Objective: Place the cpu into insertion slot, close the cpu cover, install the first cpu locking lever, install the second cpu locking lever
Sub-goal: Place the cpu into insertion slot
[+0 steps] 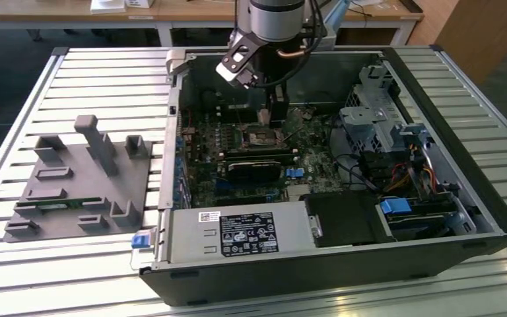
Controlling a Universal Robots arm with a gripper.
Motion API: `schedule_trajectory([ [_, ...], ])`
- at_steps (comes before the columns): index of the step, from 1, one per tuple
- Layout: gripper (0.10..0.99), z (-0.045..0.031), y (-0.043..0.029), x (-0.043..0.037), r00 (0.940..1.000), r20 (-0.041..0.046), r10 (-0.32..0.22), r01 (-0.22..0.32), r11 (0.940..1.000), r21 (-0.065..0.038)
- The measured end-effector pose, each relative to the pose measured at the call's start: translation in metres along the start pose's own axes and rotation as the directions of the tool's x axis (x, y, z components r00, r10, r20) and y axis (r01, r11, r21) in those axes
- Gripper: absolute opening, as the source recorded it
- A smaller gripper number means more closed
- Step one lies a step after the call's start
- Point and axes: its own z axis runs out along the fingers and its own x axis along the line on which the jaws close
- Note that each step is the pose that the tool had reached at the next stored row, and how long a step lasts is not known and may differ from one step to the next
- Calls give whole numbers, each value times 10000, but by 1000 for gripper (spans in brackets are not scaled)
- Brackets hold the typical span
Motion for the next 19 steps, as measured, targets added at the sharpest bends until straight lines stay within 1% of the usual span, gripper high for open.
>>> schedule_trajectory([
  [7, 537, 50, -4, 1, 10000, -8, 0, 0, 10000, -2],
  [11, 537, 120, -10, 4, 10000, 69, -5, 5, 10000, -5],
  [13, 537, 156, -15, 6, 10000, 82, -17, 17, 10000, -5],
  [15, 537, 186, -18, 13, 9998, 72, -163, 164, 9999, -8],
  [17, 537, 209, -21, 15, 9991, 51, -432, 432, 9991, -14],
  [19, 537, 242, -34, 22, 9986, 44, -521, 521, 9986, -29],
])
